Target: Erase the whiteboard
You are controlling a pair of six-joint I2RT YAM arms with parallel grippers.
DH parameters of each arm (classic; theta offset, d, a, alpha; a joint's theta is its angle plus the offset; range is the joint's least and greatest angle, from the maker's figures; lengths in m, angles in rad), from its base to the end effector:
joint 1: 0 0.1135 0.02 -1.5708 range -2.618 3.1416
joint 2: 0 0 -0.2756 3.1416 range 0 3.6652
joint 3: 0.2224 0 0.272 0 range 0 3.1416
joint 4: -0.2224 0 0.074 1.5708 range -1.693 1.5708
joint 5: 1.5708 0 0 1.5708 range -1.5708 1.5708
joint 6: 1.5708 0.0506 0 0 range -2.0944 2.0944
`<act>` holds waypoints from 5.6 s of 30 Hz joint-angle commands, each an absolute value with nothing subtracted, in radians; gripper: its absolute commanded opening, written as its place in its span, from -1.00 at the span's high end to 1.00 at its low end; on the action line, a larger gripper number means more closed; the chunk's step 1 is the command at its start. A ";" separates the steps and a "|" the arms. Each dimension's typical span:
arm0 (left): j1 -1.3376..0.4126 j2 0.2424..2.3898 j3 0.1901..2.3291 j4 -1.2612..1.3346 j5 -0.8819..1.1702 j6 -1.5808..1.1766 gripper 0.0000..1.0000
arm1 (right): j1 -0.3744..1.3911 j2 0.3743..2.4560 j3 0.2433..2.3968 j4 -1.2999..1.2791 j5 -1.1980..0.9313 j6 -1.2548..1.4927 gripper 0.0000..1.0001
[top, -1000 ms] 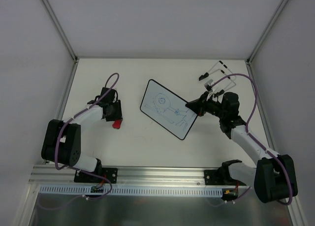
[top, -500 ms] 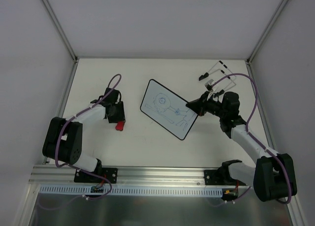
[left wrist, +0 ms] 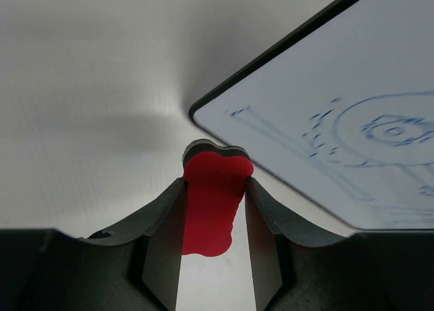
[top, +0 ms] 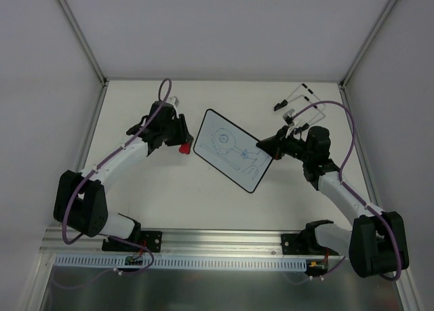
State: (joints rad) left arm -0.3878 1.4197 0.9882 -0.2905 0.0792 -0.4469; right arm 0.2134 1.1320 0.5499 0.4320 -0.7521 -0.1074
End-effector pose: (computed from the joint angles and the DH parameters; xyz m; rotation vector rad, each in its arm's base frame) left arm 0.3114 -0.1315 0.2473 -0.0273 2.3459 -0.5146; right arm 0.2538 0.0904 0.2507 -0.8121 1.5308 0.7217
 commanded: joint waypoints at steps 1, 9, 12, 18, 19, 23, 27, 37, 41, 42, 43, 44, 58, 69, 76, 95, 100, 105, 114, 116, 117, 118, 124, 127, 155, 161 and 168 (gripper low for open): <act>-0.405 1.400 1.058 -0.149 0.106 -0.560 1.00 | 0.213 1.118 0.532 0.385 -0.756 -0.173 1.00; -0.505 1.552 1.104 0.130 0.086 -0.629 1.00 | 0.212 1.103 0.528 0.377 -0.764 -0.163 1.00; -0.548 1.592 1.071 0.251 0.068 -0.618 1.00 | 0.213 1.098 0.535 0.370 -0.769 -0.160 1.00; -0.587 1.634 0.973 0.466 0.035 -0.635 1.00 | 0.213 1.091 0.537 0.354 -0.781 -0.156 1.00; -0.592 1.641 0.963 0.485 0.035 -0.641 1.00 | 0.215 1.091 0.537 0.354 -0.787 -0.153 1.00; -0.627 1.670 0.948 0.578 0.018 -0.658 1.00 | 0.219 1.094 0.534 0.354 -0.796 -0.146 1.00; -0.679 1.690 0.937 0.658 0.006 -0.698 1.00 | 0.227 1.091 0.532 0.354 -0.793 -0.141 1.00; -0.752 1.707 0.905 0.703 -0.110 -0.752 1.00 | 0.232 1.085 0.531 0.354 -0.787 -0.132 1.00; -0.727 1.700 0.862 0.686 -0.173 -0.770 1.00 | 0.230 1.071 0.523 0.350 -0.781 -0.138 1.00; -0.720 1.701 0.856 0.684 -0.178 -0.784 1.00 | 0.230 1.069 0.523 0.348 -0.781 -0.140 1.00; -0.704 1.704 0.845 0.680 -0.184 -0.796 1.00 | 0.232 1.068 0.522 0.350 -0.781 -0.141 1.00; -0.697 1.709 0.841 0.680 -0.183 -0.807 1.00 | 0.232 1.066 0.520 0.348 -0.782 -0.140 1.00; -0.603 1.744 0.862 0.597 -0.155 -0.819 1.00 | 0.236 1.049 0.509 0.341 -0.784 -0.146 1.00; -0.810 1.804 0.930 0.699 -0.140 -0.876 1.00 | 0.250 1.049 0.506 0.344 -0.778 -0.143 1.00; -0.874 1.776 0.925 0.710 -0.156 -0.890 1.00 | 0.255 1.043 0.492 0.342 -0.765 -0.140 1.00; -0.638 1.795 0.776 0.739 -0.244 -0.942 1.00 | 0.256 1.019 0.479 0.327 -0.762 -0.144 1.00; -0.653 1.836 0.819 0.750 -0.178 -0.960 1.00 | 0.258 1.020 0.480 0.327 -0.764 -0.143 1.00; -0.741 1.838 0.880 0.765 -0.147 -0.917 1.00 | 0.262 1.031 0.488 0.327 -0.767 -0.143 1.00; -0.899 1.845 0.965 0.779 -0.097 -0.839 1.00 | 0.268 1.054 0.499 0.331 -0.762 -0.144 1.00; -0.929 1.847 0.962 0.778 -0.087 -0.851 1.00 | 0.270 1.058 0.502 0.331 -0.758 -0.146 1.00; -0.936 1.847 0.956 0.778 -0.086 -0.854 1.00 | 0.270 1.058 0.503 0.330 -0.756 -0.146 1.00; -0.945 1.845 0.950 0.778 -0.095 -0.856 1.00 | 0.270 1.060 0.505 0.331 -0.755 -0.146 1.00; -0.922 1.833 0.876 0.784 -0.140 -0.893 1.00 | 0.273 1.065 0.500 0.330 -0.752 -0.144 1.00; -0.865 1.812 0.830 0.766 -0.179 -0.902 1.00 | 0.275 1.058 0.499 0.330 -0.752 -0.143 1.00; -0.817 1.907 0.815 0.854 -0.094 -1.011 1.00 | 0.275 1.060 0.495 0.328 -0.752 -0.133 0.99; -0.932 1.876 0.807 0.854 -0.057 -0.997 1.00 | 0.276 1.068 0.499 0.331 -0.752 -0.132 1.00; -0.963 1.847 0.799 0.856 -0.067 -0.966 1.00 | 0.281 1.078 0.497 0.331 -0.750 -0.137 1.00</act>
State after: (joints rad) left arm -0.9043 1.8217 0.7887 0.8940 -0.2329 -0.9722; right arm 0.2089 1.0557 0.5011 0.3801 -0.4713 -0.0483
